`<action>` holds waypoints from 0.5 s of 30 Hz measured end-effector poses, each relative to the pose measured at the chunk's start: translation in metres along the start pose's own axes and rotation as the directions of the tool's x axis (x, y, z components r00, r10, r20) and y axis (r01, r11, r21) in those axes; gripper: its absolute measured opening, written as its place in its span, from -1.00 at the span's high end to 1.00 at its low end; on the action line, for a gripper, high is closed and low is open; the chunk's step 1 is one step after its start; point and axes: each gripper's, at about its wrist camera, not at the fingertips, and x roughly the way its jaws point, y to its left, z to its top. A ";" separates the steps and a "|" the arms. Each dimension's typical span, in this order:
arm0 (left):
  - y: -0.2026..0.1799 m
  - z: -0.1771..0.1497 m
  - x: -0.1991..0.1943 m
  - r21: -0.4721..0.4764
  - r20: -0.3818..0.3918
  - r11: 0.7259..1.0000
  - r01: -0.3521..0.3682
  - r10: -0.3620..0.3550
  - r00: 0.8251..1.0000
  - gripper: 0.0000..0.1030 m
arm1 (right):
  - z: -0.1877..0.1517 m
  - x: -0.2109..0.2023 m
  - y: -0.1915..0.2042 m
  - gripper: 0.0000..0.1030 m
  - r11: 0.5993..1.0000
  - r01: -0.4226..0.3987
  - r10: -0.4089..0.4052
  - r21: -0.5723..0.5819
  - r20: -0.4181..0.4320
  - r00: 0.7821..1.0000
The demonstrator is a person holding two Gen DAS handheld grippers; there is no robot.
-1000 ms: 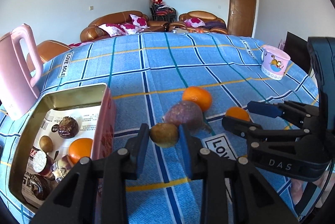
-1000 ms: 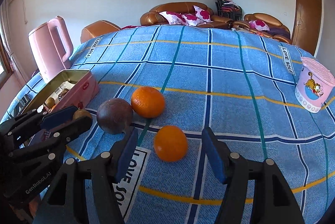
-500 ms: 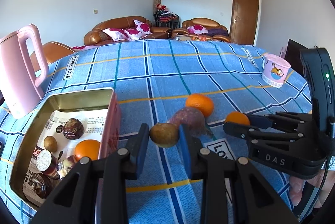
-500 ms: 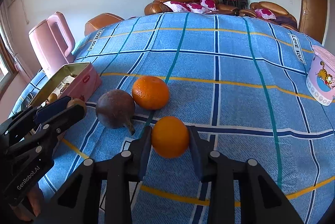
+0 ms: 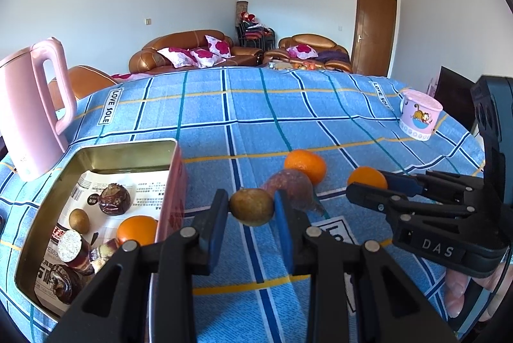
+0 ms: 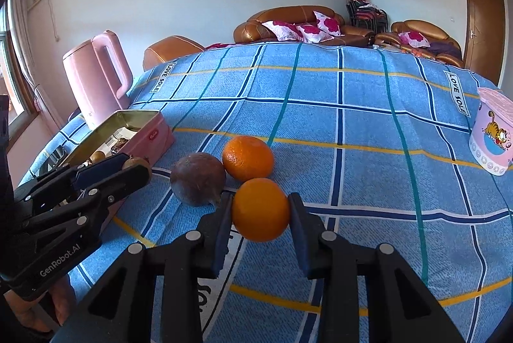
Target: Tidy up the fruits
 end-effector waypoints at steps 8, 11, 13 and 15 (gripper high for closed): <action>0.000 0.000 -0.005 -0.004 0.028 1.000 0.005 -0.005 1.000 0.39 | 0.000 -0.007 0.004 0.29 1.000 -0.012 0.013 -0.021 0.039 0.999; 0.001 -0.001 -0.008 -0.006 0.044 1.000 0.007 -0.007 0.999 0.39 | 0.000 -0.011 0.005 0.29 1.000 -0.010 0.011 -0.026 0.059 0.998; 0.001 -0.001 -0.010 -0.008 0.055 1.000 0.010 -0.010 0.998 0.39 | 0.000 -0.013 0.005 0.29 1.000 -0.009 0.011 -0.029 0.071 0.997; 0.002 -0.001 -0.012 -0.010 0.064 1.000 0.012 -0.011 0.998 0.39 | 0.000 -0.015 0.006 0.29 0.999 -0.008 0.011 -0.031 0.082 0.997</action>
